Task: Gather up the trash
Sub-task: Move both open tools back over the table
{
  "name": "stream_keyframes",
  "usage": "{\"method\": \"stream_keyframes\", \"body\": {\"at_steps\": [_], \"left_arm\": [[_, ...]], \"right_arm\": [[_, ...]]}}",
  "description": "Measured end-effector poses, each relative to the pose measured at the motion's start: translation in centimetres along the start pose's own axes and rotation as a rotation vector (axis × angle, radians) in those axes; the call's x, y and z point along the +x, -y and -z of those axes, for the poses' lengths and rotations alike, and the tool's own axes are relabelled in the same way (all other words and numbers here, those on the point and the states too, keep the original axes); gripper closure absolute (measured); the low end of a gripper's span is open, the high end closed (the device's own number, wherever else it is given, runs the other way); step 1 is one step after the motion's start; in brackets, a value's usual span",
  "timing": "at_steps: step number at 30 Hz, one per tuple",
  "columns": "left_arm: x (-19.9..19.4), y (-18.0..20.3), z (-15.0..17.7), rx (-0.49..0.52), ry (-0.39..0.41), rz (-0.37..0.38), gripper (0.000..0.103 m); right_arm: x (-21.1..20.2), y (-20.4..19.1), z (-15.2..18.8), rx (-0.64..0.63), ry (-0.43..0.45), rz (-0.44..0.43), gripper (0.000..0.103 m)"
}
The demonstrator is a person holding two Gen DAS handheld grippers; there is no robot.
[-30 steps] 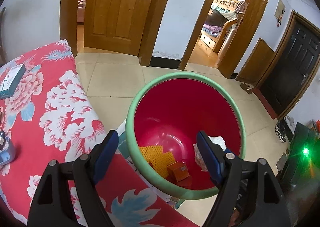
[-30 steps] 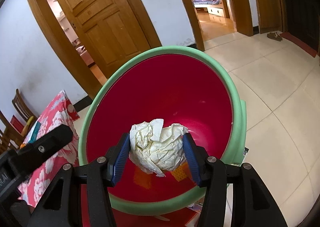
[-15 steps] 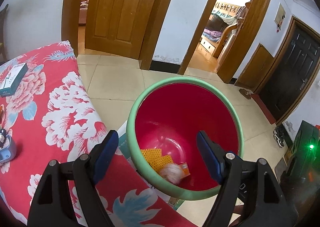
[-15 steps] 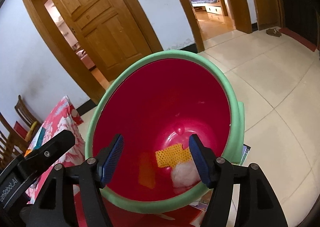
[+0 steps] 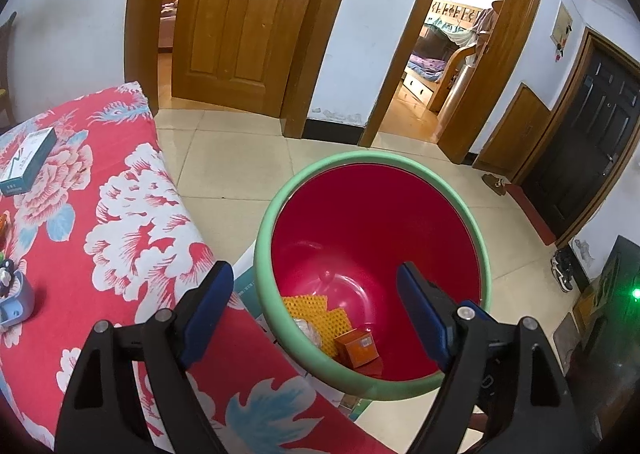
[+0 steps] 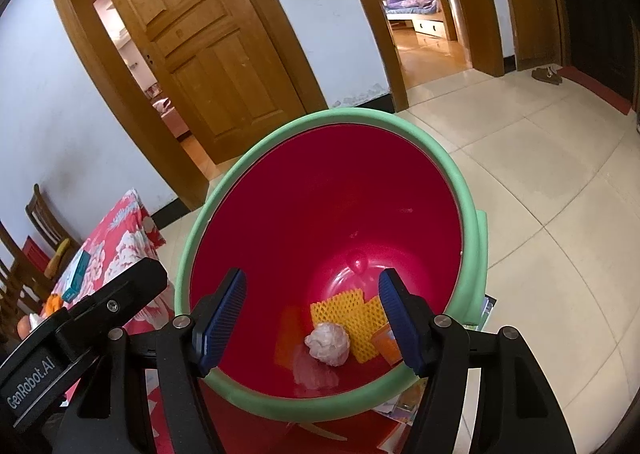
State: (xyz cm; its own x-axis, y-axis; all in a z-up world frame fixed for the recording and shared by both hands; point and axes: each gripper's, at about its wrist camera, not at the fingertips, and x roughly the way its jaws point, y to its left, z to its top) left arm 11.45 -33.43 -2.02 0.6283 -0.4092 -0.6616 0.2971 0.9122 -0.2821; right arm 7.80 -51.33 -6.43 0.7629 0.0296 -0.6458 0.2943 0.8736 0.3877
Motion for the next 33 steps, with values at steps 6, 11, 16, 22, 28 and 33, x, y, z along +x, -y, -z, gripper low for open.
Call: {"method": "stream_keyframes", "body": {"at_steps": [6,11,16,22,28,33], "left_arm": [[-0.5,-1.9,-0.1,-0.108,-0.019,0.092,0.015],[-1.4,-3.1,-0.4,-0.132,-0.013,0.072,0.014],[-2.6,-3.3,-0.9,-0.097,0.014,0.027,0.014],[-3.9,-2.8,-1.3,-0.067,0.045,0.011,0.014],[-5.9,-3.2,-1.8,-0.051,0.078,-0.011,0.014],[-7.3,-4.6,-2.1,-0.07,0.098,-0.027,0.014]], "right_arm": [[-0.8,-0.6,-0.4,-0.006,0.008,-0.001,0.033],[-1.5,-2.0,-0.6,-0.037,0.018,0.001,0.033],[-1.7,-3.0,-0.3,-0.042,0.015,-0.025,0.033],[-2.5,-3.9,-0.4,-0.057,0.023,-0.036,0.033],[-3.8,-5.0,-0.2,-0.082,0.044,-0.052,0.033],[-4.2,-6.4,-0.2,-0.08,0.044,-0.083,0.033]]}}
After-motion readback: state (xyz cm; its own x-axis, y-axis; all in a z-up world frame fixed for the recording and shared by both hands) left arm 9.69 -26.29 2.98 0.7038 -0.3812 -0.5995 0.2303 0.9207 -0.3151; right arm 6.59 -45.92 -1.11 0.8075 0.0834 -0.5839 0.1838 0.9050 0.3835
